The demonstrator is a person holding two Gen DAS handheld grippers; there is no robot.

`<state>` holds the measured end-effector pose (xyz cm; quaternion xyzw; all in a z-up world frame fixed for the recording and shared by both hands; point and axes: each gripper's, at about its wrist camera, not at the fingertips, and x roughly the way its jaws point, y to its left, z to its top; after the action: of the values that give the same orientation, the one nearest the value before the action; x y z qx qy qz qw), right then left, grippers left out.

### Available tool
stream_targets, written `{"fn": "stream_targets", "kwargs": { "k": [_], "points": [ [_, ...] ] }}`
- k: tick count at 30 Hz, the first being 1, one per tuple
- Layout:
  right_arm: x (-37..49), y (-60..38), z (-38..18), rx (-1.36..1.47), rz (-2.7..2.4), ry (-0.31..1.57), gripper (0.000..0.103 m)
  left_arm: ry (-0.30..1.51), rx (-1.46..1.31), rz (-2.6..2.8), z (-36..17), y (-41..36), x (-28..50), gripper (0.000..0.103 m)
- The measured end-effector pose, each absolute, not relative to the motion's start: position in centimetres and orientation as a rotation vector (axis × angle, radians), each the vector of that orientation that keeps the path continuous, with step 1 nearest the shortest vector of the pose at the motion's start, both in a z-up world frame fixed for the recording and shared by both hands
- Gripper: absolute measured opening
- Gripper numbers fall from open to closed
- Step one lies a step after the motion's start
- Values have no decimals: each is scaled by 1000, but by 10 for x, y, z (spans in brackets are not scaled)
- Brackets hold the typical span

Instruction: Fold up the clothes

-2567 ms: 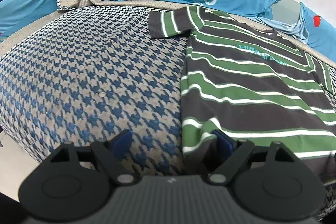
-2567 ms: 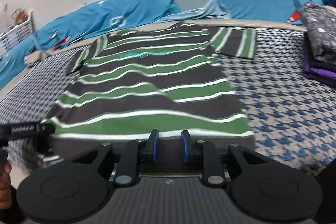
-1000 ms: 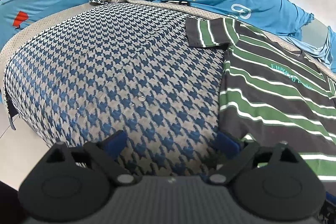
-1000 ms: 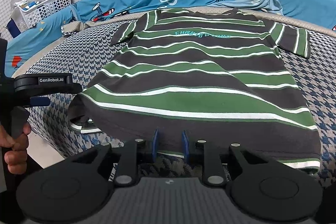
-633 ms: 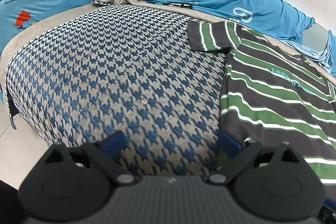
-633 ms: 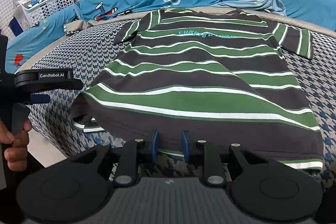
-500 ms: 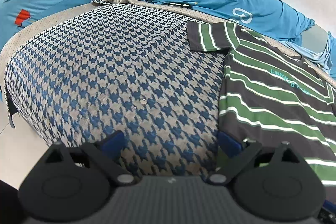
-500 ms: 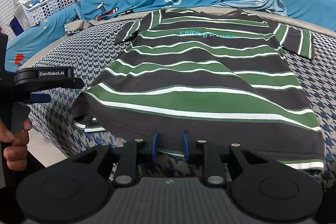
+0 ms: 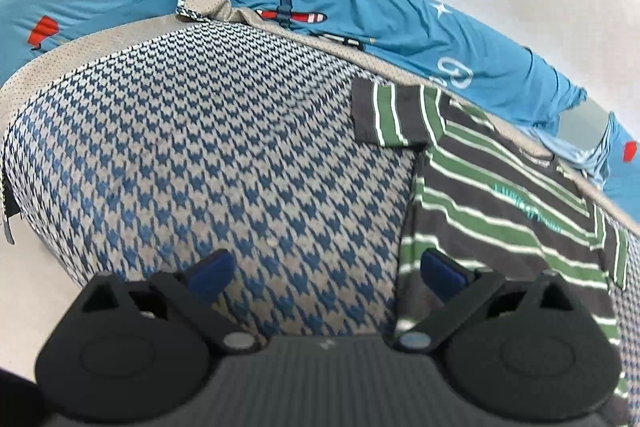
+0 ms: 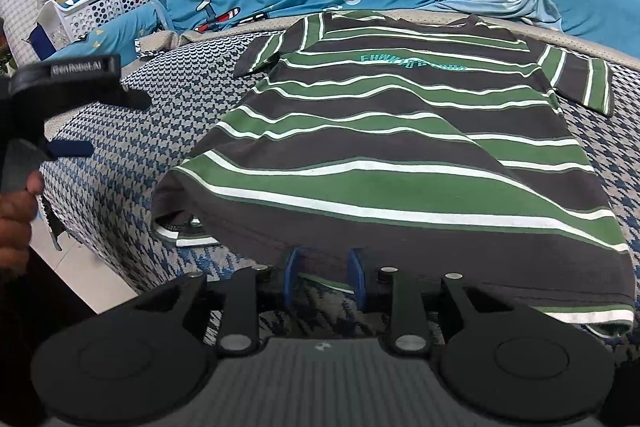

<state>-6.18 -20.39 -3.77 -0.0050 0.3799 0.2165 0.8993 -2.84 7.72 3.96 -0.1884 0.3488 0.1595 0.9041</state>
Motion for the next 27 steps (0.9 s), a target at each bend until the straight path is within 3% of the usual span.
{"fn": "stream_targets", "kwargs": {
  "k": [9,27],
  "points": [
    [-61,-197,-40,-36,462,772,30,681,-350,317,64,107,-17,103],
    [-56,-186,-36,-47,507,753,33,752,-480,365,29,126,-11,103]
  ]
}}
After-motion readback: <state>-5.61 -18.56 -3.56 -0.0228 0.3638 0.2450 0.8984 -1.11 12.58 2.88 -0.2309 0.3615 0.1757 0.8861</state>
